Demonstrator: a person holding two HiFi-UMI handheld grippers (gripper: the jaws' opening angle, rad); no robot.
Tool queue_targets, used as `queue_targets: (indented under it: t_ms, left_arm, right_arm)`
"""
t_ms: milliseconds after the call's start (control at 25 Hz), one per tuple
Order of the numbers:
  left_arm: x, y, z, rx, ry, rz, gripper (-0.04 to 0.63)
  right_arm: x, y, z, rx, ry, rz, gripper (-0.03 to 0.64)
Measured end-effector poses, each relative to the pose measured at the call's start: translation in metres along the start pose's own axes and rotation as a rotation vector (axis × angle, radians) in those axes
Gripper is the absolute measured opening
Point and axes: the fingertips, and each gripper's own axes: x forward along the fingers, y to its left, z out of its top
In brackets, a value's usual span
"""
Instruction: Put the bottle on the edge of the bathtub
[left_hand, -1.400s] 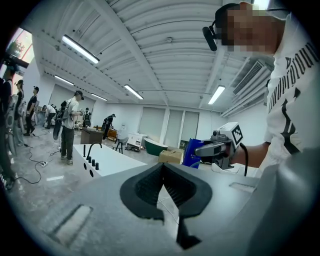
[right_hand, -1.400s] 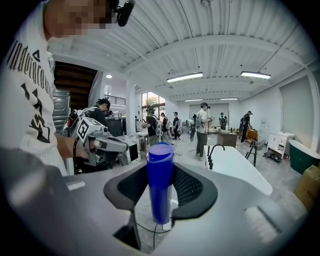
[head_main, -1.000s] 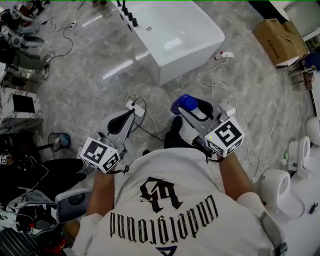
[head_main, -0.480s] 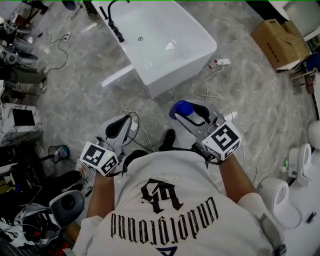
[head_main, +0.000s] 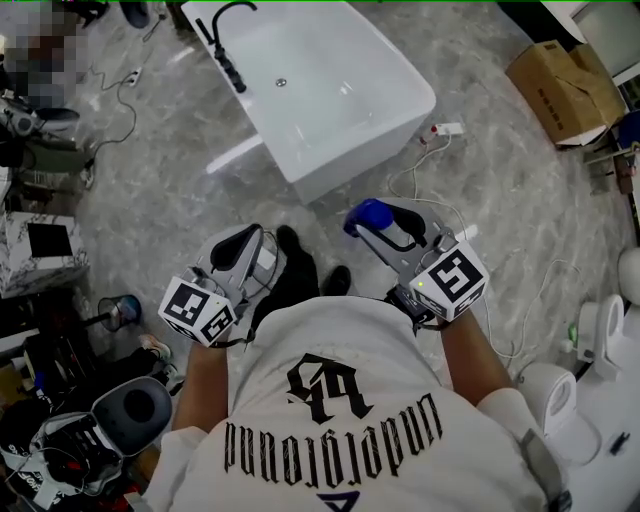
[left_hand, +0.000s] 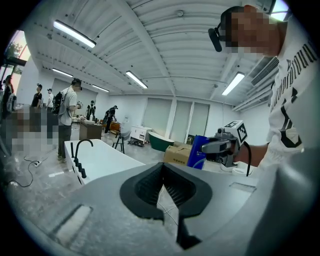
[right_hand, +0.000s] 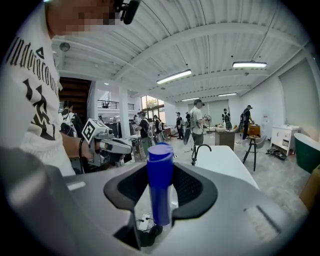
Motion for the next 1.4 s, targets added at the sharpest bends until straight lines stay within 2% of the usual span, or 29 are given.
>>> queue_targets:
  t_ms: [200, 560, 1000, 1200, 1400]
  left_arm:
    - [0.026, 0.018, 0.01, 0.008, -0.023, -0.03, 0.008]
    - [0.054, 0.082, 0.024, -0.013, -0.028, -0.04, 0.008]
    - [0.071, 0.206, 0.064, -0.023, -0.03, -0.054, 0.008]
    - [0.071, 0.243, 0.081, -0.002, -0.041, -0.076, 0.008]
    - [0.074, 0.265, 0.078, -0.018, -0.037, -0.078, 0.008]
  right_arm:
    - [0.013, -0.025, 0.007, -0.015, 0.015, -0.022, 0.152]
    - [0.071, -0.061, 0.021, -0.016, 0.048, -0.015, 0.152]
    - [0.193, -0.106, 0.066, -0.043, 0.068, -0.026, 0.152]
    - [0.232, -0.113, 0.081, -0.068, 0.077, -0.038, 0.152]
    - [0.259, -0.117, 0.084, -0.078, 0.087, -0.022, 0.152]
